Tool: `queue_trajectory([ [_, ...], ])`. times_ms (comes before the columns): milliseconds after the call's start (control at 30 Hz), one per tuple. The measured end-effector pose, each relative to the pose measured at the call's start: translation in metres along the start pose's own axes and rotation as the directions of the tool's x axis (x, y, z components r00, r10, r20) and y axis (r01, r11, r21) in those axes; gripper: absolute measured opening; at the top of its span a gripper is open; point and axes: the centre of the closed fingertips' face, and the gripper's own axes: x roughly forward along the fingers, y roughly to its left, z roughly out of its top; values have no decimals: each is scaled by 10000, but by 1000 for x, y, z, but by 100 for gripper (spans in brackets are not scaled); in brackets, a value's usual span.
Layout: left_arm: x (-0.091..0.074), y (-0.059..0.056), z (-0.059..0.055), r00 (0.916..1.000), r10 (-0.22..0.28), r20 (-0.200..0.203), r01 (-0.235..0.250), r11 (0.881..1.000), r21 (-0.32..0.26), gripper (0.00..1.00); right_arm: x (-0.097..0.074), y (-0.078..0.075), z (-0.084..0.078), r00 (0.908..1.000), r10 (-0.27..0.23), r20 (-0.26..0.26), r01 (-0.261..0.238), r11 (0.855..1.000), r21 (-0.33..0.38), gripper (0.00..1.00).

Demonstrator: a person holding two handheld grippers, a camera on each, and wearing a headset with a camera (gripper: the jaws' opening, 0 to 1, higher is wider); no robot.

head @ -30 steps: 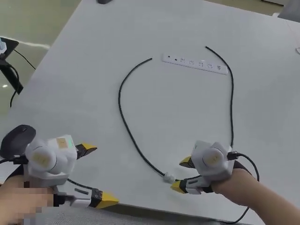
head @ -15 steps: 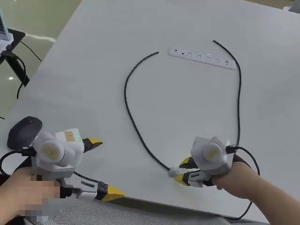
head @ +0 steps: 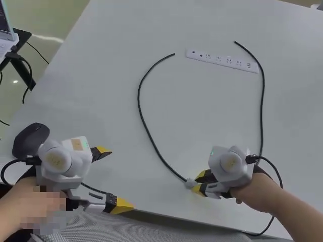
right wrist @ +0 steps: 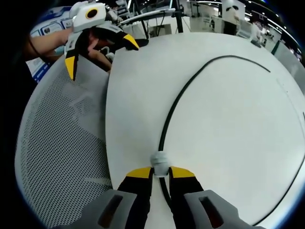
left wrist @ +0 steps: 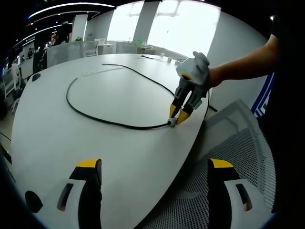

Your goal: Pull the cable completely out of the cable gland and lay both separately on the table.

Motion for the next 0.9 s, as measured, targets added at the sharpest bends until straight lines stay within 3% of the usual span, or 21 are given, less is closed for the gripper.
queue_trajectory([
  [267,5,-1,3,9999,-132,47,132,9999,29,91,-1,0,1,10000,-27,-35,27,9999,-130,8],
  [400,6,-2,7,9997,-223,102,222,9997,103,90,-3,-3,2,9996,-287,-44,287,9996,-31,7],
  [900,12,-5,25,9984,-440,354,427,9984,358,89,-25,5,20,9999,-81,59,83,9998,-185,6],
])
